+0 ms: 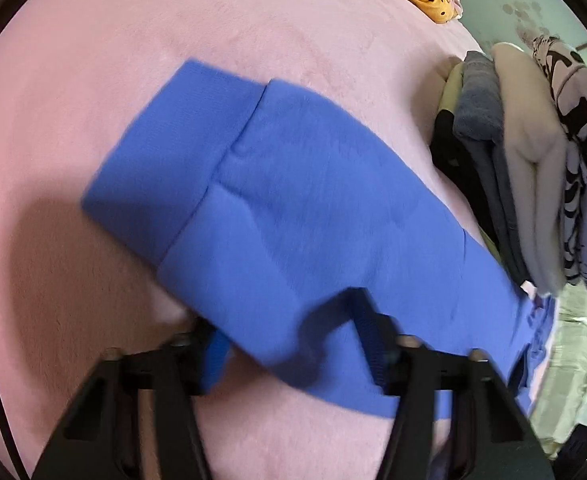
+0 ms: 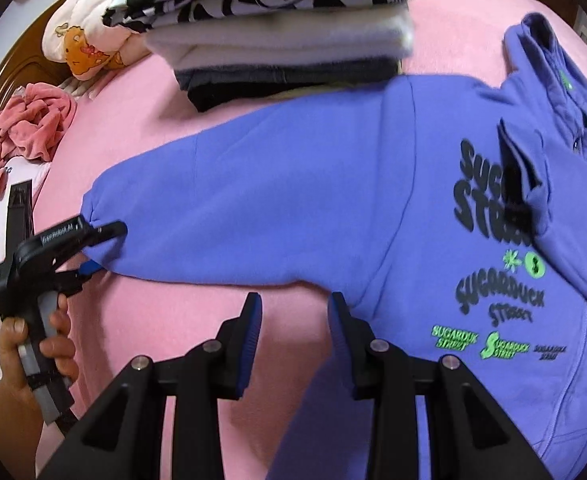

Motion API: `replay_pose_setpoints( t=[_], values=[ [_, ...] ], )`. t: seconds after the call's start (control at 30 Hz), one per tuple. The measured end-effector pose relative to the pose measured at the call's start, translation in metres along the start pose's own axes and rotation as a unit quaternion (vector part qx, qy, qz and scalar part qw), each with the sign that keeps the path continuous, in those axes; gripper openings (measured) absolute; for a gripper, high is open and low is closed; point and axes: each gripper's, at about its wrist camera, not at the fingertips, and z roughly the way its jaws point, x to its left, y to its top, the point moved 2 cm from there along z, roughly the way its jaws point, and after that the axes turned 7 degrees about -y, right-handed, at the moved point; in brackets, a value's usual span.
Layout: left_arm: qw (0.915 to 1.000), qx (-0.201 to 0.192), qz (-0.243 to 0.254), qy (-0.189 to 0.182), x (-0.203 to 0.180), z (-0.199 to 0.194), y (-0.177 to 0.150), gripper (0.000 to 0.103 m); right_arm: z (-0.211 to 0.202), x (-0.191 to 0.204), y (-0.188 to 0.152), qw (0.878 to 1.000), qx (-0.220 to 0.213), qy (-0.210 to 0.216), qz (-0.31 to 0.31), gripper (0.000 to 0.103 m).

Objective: Fold large clothes

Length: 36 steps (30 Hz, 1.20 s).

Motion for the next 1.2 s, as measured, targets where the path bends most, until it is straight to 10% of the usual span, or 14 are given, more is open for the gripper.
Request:
replay_pose_setpoints(
  t=[0.03, 0.2, 0.4, 0.8, 1.0, 1.07, 1.2],
  values=[
    [0.9998, -0.005, 0.014, 0.015, -0.006, -0.001, 0.001, 0.015, 0.001, 0.0, -0.001, 1.0, 0.003, 0.002, 0.003, 0.034],
    [0.9945, -0.04, 0.08, 0.053, -0.052, -0.021, -0.006, 0.009, -0.007, -0.009, -0.005, 1.0, -0.004, 0.005, 0.012, 0.034],
    [0.9811, -0.071, 0.179, -0.022, -0.156, -0.059, -0.043, 0.009, -0.019, -0.043, -0.009, 0.999, -0.015, 0.008, 0.049, 0.034],
    [0.9193, -0.018, 0.366, -0.145, -0.389, -0.019, -0.182, 0.009, -0.064, -0.184, -0.034, 0.985, -0.059, -0.025, 0.158, 0.034],
    [0.9095, 0.057, 0.396, -0.114, -0.415, 0.045, -0.244, 0.031, -0.073, -0.256, -0.061, 0.979, -0.055, -0.055, 0.188, 0.034],
    [0.9109, 0.073, 0.395, -0.093, -0.413, 0.058, -0.257, 0.049, -0.072, -0.271, -0.069, 0.978, -0.052, -0.052, 0.196, 0.034],
    [0.9208, 0.083, 0.373, -0.078, -0.393, 0.059, -0.269, 0.051, -0.069, -0.288, -0.077, 0.978, -0.04, -0.042, 0.201, 0.035]
  ],
)
